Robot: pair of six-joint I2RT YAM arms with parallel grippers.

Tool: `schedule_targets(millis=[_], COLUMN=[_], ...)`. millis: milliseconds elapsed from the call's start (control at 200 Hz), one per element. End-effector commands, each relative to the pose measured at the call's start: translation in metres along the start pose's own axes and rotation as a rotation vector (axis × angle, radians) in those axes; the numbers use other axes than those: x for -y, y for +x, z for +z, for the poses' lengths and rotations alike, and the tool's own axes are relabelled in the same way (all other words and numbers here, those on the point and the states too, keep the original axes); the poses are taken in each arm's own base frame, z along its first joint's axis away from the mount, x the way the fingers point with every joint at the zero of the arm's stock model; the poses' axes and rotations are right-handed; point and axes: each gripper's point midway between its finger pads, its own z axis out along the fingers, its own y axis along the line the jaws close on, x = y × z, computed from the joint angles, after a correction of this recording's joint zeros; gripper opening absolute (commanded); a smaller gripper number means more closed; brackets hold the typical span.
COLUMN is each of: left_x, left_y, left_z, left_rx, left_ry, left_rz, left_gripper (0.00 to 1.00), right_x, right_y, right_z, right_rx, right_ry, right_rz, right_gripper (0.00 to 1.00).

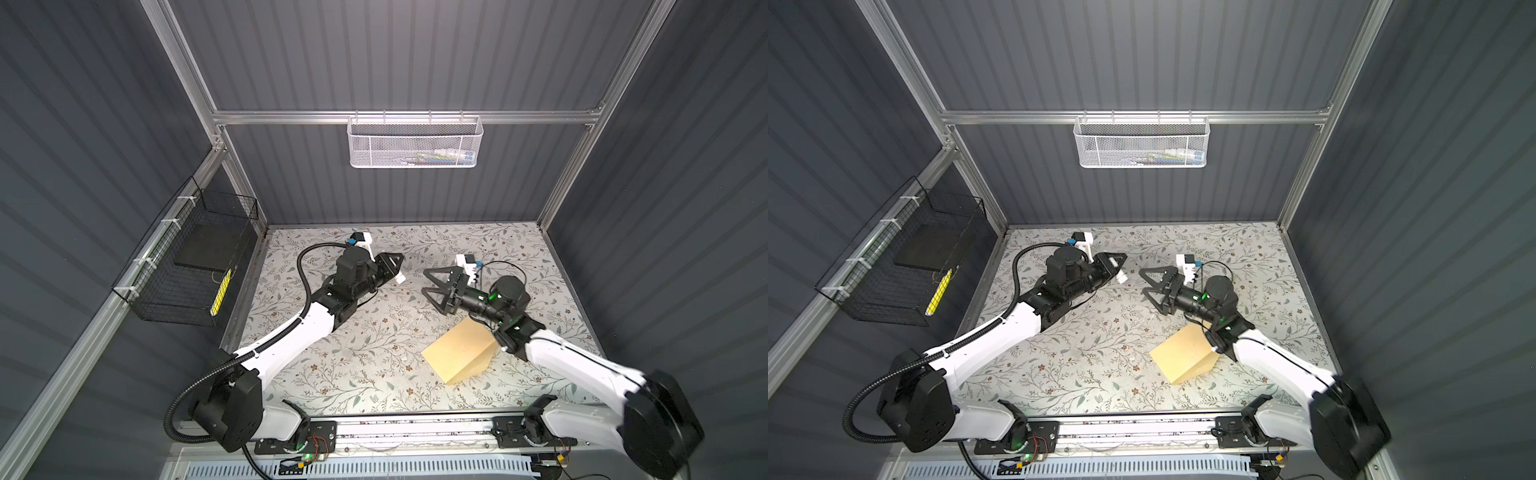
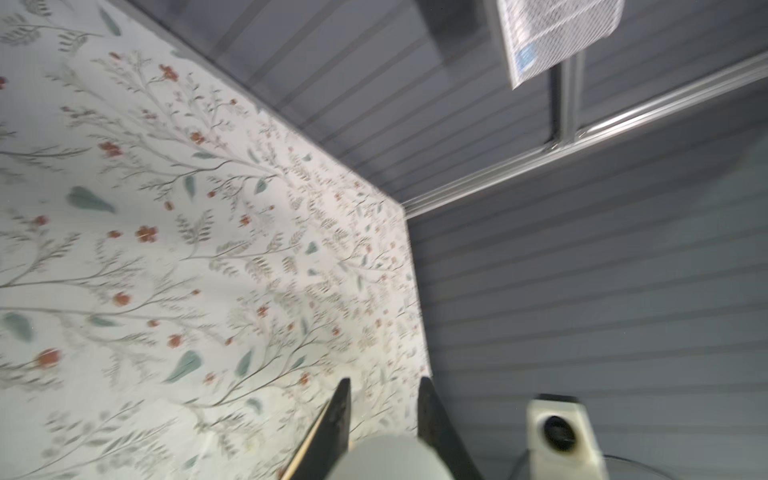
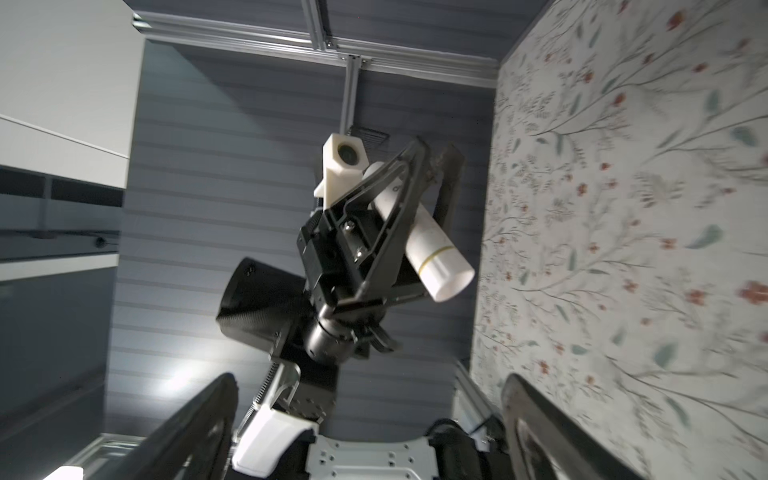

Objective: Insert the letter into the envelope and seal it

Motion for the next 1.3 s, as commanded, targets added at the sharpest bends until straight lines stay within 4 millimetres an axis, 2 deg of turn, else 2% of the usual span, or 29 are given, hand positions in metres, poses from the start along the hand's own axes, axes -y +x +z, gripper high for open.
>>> schedule_targets(millis=[0, 90, 215, 310, 445, 525, 610, 640, 725, 840, 930, 1100, 1205, 1235, 1291], left_x=[-0.06, -0.1, -0.134, -0.159, -0.178, -0.193, -0.198, -0.197, -0.197, -0.192, -0.182, -0.139, -0.105, -0.093, -0.073], left_y=[0.065, 0.103, 0.146, 0.164, 0.175, 0.178, 0.177, 0.177, 0.177, 0.175, 0.168, 0.153, 0.134, 0.128, 0.116], left_z=[-0.022, -0.034, -0.041, -0.041, -0.033, -0.033, -0.03, -0.029, -0.024, -0.019, -0.017, -0.009, -0.008, -0.007, -0.005], left_rx=[-0.349, -0.541, -0.734, -0.835, -0.869, -0.887, -0.871, -0.863, -0.851, -0.824, -0.783, -0.707, -0.632, -0.608, -0.564], left_ry=[-0.25, -0.402, -0.565, -0.711, -0.774, -0.832, -0.848, -0.844, -0.836, -0.812, -0.782, -0.646, -0.568, -0.541, -0.494], left_rz=[0.18, 0.242, 0.361, 0.451, 0.481, 0.503, 0.513, 0.513, 0.515, 0.513, 0.507, 0.471, 0.462, 0.464, 0.469], left_gripper=[0.0, 0.0, 0.0, 0.0, 0.01, 0.1, 0.33, 0.4, 0.48, 0.52, 0.52, 0.56, 0.59, 0.6, 0.6], right_x=[0.07, 0.087, 0.111, 0.13, 0.151, 0.159, 0.171, 0.175, 0.185, 0.197, 0.204, 0.201, 0.205, 0.207, 0.21], right_y=[0.002, 0.01, 0.031, 0.048, 0.065, 0.072, 0.077, 0.079, 0.081, 0.083, 0.081, 0.077, 0.08, 0.081, 0.08], right_z=[-0.066, -0.108, -0.14, -0.161, -0.185, -0.192, -0.201, -0.202, -0.201, -0.198, -0.208, -0.228, -0.238, -0.239, -0.236], right_rx=[0.109, 0.142, 0.073, -0.003, -0.037, -0.048, -0.05, -0.052, -0.058, -0.053, -0.026, 0.038, 0.05, 0.052, 0.058], right_ry=[0.449, 0.59, 0.751, 0.878, 0.973, 0.99, 1.03, 1.039, 1.048, 1.051, 1.1, 1.165, 1.207, 1.211, 1.205], right_rz=[-0.163, -0.168, -0.122, -0.082, -0.035, -0.01, 0.008, 0.011, 0.026, 0.038, 0.041, 0.055, 0.08, 0.086, 0.092], right_gripper=[0.99, 0.99, 0.99, 0.99, 0.99, 0.99, 0.99, 0.99, 0.99, 0.99, 0.99, 0.91, 0.8, 0.76, 0.6])
